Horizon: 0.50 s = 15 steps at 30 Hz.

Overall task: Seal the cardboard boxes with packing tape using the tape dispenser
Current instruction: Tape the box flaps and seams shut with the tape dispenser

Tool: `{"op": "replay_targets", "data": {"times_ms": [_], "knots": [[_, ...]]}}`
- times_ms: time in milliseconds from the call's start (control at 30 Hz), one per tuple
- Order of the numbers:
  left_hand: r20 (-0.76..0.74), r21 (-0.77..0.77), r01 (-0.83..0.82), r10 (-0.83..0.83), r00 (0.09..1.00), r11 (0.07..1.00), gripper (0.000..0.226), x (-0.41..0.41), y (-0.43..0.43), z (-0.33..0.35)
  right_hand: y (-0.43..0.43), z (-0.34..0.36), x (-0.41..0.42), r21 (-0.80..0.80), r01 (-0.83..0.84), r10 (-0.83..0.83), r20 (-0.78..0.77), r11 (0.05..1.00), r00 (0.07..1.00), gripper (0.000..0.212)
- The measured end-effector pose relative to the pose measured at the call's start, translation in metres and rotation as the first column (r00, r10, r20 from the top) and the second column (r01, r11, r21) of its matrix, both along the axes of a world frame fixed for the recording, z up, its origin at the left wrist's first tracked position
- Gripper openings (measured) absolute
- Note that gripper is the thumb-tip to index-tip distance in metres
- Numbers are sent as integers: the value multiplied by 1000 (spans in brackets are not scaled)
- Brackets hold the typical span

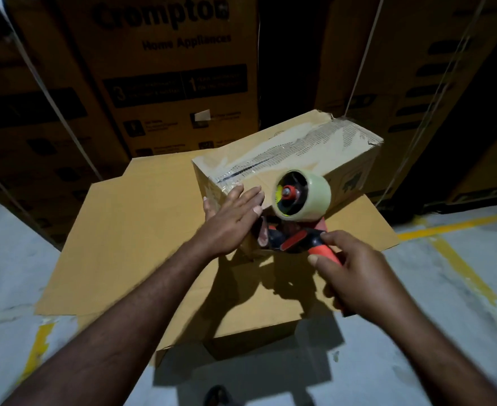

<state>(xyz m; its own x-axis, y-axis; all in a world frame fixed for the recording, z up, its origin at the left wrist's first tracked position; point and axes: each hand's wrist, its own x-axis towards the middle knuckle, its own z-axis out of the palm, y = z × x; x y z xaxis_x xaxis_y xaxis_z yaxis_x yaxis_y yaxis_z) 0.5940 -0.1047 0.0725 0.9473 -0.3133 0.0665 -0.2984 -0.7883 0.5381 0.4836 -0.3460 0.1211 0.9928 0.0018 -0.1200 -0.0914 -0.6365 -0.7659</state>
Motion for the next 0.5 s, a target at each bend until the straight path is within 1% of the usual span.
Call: {"op": "replay_targets", "data": {"times_ms": [33, 67, 133, 200, 233, 267, 333, 433, 500], "knots": [[17, -21, -37, 38, 999, 999, 57, 0, -1, -1, -8, 9, 1, 26, 9, -9, -18, 1000, 1000, 29], [51, -9, -83, 83, 995, 997, 55, 0, -4, -2, -15, 20, 2, 68, 22, -20, -33, 997, 999, 25], [189, 92, -159, 140, 972, 983, 56, -2, -11, -11, -26, 40, 3, 159, 51, -44, -47, 986, 998, 21], [318, 221, -167, 91, 944, 961, 60, -1, -11, -23, -30, 56, 3, 212, 74, -71, -23, 975, 997, 24], [351, 247, -157, 62, 934, 956, 60, 1, -5, -27, -29, 62, 3, 226, 84, -86, -2, 971, 996, 26], [359, 243, -142, 47, 932, 959, 60, 5, 5, -29, -27, 66, 4, 233, 90, -97, 19, 968, 995, 29], [339, 176, -127, 61, 939, 976, 62, 12, 36, -28, -18, 71, 5, 250, 89, -103, 43, 964, 994, 32], [274, 91, -148, 118, 954, 985, 59, 19, 92, -26, 3, 67, 13, 340, 58, -85, 65, 939, 994, 31], [233, 18, -178, 169, 958, 984, 60, 19, 114, -24, 22, 61, 24, 389, 43, -82, 84, 920, 993, 31]]}}
